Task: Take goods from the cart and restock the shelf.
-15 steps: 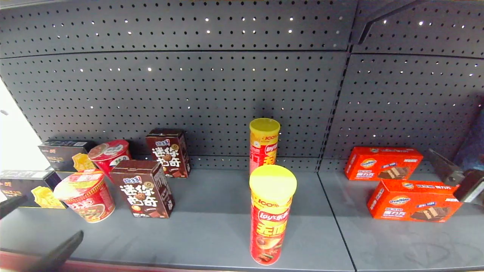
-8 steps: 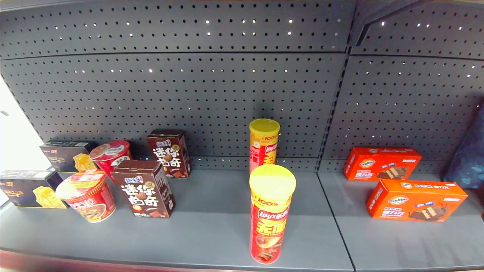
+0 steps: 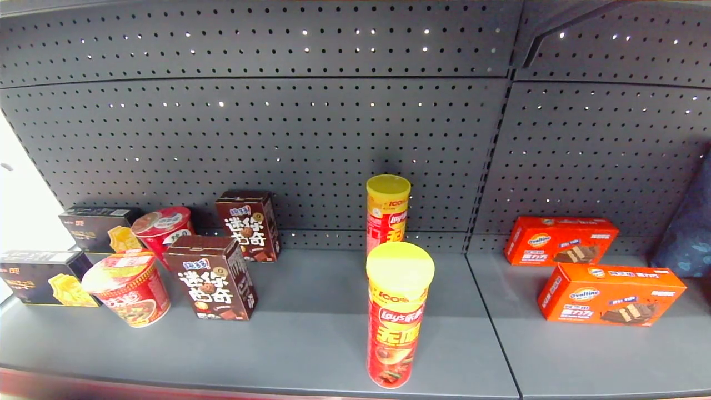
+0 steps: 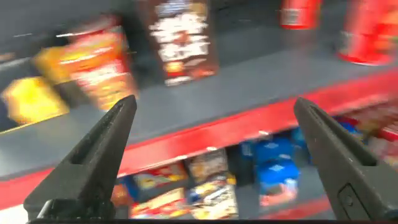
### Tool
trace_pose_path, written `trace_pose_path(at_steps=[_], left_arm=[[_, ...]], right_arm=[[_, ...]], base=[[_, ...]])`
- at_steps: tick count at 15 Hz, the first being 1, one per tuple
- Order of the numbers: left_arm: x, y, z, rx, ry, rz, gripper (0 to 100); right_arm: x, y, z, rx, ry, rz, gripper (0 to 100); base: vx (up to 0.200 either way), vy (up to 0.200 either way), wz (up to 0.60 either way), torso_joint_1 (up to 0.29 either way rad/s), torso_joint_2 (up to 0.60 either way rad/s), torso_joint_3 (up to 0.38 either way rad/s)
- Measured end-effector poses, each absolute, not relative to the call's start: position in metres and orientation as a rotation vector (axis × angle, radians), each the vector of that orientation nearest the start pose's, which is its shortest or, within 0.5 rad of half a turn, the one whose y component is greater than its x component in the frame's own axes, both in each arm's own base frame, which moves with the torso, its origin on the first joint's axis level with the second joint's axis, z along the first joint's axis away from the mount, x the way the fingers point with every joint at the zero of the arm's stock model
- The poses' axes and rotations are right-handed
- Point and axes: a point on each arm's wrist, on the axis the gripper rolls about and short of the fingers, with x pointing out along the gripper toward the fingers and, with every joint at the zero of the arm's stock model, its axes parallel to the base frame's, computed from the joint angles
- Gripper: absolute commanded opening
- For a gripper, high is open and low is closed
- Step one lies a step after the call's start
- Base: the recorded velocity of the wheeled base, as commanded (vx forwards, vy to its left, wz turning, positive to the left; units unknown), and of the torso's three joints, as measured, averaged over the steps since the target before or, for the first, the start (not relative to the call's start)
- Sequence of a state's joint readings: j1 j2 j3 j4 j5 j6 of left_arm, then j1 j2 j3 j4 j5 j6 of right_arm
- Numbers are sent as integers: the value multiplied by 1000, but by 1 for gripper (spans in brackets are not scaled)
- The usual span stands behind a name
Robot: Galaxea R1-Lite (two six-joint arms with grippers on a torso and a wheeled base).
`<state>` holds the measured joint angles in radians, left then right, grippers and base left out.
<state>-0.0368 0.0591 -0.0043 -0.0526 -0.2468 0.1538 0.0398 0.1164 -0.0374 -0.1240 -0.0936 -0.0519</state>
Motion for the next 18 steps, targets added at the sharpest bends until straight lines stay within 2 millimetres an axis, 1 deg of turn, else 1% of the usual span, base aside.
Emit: trace_pose_path(at_steps=[2, 3, 4, 7, 8, 11, 12, 14, 16, 18], left_arm=[[-19, -5, 83, 90, -10, -312, 100], [-19, -5, 82, 65, -6, -312, 100], [-19, -5, 82, 42, -1, -303, 100], [-19, -5, 82, 20, 8, -270, 100], [-19, -5, 82, 23, 7, -233, 100], [-18, -2, 82, 22, 8, -25, 100], [-18, -2, 83, 16, 3, -10, 100], [-18, -2, 83, 15, 3, -27, 100], [-18, -3, 83, 14, 1, -53, 100], [-19, -5, 82, 14, 3, -194, 100]], right_arm=[[-17, -2, 87, -76, 1, -50, 100], [-19, -1, 84, -76, -1, -7, 100], [-20, 1, 82, -73, -3, 72, 100], [-24, 2, 82, -73, -21, 95, 100], [-24, 2, 82, -74, -26, 83, 100], [-24, 0, 82, -71, -34, -10, 100], [-24, 0, 83, -59, -44, -16, 100], [-24, 0, 83, -20, -53, -27, 100], [-24, -1, 83, -22, -51, -32, 100], [-24, -1, 83, -21, -52, -39, 100]], base=[[0, 0, 0, 0, 0, 0], [0, 0, 0, 0, 0, 0], [0, 0, 0, 0, 0, 0], [0, 0, 0, 0, 0, 0], [0, 0, 0, 0, 0, 0], [0, 0, 0, 0, 0, 0], [0, 0, 0, 0, 0, 0], [0, 0, 0, 0, 0, 0], [0, 0, 0, 0, 0, 0], [0, 0, 0, 0, 0, 0]])
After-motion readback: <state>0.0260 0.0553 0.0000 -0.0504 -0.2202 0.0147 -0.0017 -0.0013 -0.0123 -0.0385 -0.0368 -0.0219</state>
